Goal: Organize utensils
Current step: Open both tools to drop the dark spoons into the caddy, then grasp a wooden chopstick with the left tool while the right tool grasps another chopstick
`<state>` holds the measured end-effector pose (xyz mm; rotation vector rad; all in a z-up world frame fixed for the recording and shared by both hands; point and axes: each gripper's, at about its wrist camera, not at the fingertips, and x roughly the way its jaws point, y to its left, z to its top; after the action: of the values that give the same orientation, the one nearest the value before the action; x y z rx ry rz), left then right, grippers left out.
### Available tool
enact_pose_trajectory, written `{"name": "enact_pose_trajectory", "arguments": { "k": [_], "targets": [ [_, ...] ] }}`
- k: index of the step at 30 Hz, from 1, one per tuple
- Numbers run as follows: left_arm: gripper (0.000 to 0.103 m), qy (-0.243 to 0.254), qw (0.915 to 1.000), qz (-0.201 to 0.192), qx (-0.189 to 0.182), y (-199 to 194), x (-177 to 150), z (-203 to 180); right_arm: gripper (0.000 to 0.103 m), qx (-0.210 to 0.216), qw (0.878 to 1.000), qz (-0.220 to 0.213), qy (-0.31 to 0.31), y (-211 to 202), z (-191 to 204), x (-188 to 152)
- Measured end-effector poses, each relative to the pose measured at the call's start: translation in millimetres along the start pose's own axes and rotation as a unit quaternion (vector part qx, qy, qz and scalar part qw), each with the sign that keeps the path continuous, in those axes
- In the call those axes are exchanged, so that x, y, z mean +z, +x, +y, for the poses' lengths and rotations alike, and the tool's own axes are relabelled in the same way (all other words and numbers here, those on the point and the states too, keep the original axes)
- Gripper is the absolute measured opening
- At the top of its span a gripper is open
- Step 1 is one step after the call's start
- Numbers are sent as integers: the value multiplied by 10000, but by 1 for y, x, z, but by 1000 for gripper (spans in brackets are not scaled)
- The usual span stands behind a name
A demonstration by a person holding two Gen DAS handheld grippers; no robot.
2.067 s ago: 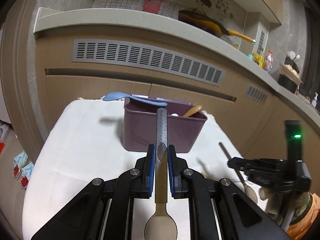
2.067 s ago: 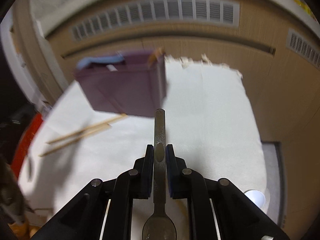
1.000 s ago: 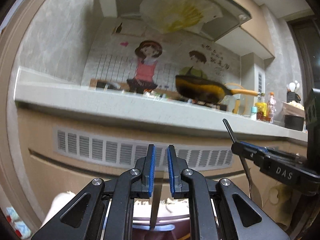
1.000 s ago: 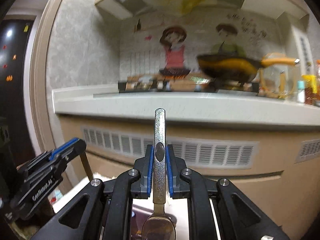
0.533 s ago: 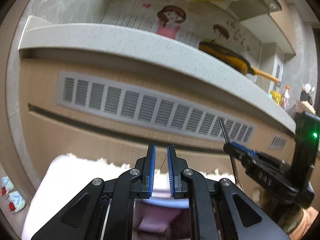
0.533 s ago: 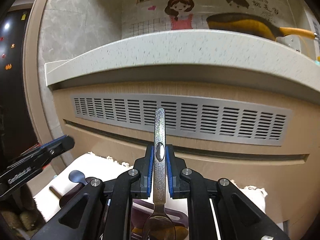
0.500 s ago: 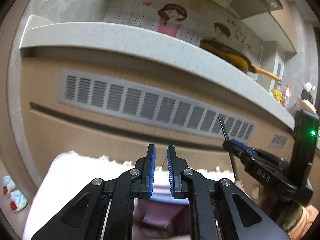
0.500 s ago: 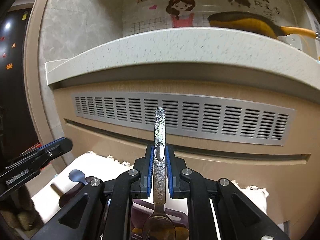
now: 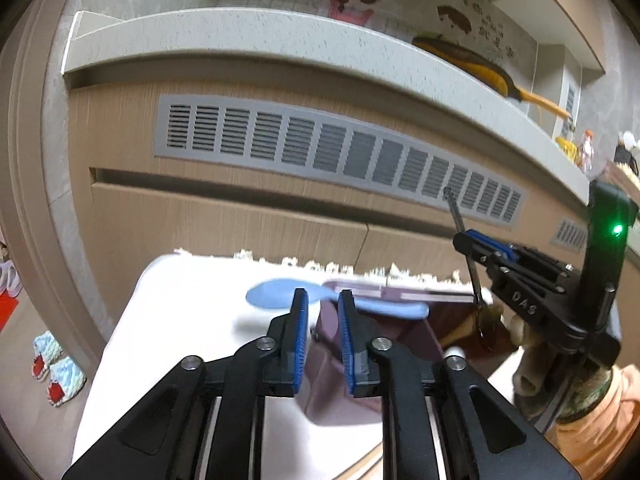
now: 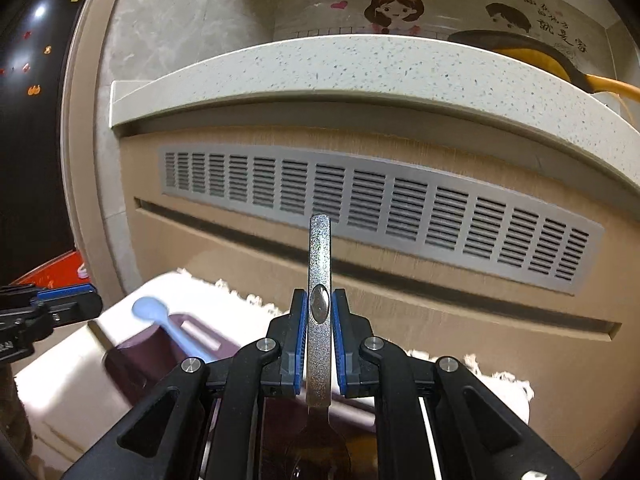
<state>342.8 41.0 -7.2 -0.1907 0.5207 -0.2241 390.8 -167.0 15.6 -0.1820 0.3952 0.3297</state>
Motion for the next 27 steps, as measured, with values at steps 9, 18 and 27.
{"name": "enact_pose_trajectory", "arguments": {
  "k": [9,18,27],
  "targets": [
    [43,416,9963,745,-84,-12,-34,-2,30,101,9979,566,-313,-54,10,-25],
    [48,480,9772,2045,-326,-14,-84,20,53,161,9881,1524,-102,-114,11,-76],
    [48,831,9644,2423,-659,-39,-118,-18,32,-139,9713,2373,18,-139,11,-151]
  ]
}}
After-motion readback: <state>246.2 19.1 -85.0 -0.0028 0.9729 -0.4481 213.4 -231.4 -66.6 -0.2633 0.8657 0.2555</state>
